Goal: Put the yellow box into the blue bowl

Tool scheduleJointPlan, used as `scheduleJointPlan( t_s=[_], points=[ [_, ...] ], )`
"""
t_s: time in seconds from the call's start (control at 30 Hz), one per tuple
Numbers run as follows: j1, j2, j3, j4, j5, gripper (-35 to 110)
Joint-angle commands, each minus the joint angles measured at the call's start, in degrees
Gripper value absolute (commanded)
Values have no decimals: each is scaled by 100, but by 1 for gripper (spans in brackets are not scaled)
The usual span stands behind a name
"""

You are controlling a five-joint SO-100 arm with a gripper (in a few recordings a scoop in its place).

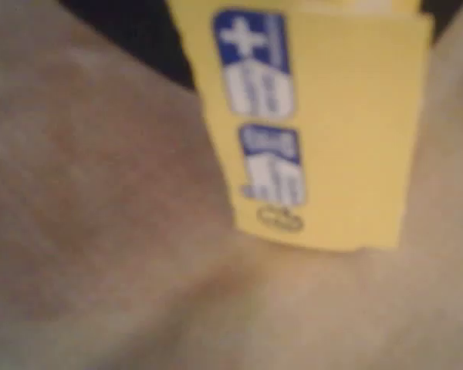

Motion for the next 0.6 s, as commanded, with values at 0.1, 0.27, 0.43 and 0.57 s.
scheduleJointPlan(
  t_s=[0.1,0.27,0.43,0.57],
  points=[
    [35,1573,-308,422,62,0],
    [281,1872,-1002,791,62,0],
    [1020,1846,-2136,1099,35,0],
    [1600,1380,-2918,1178,0,0]
  ],
)
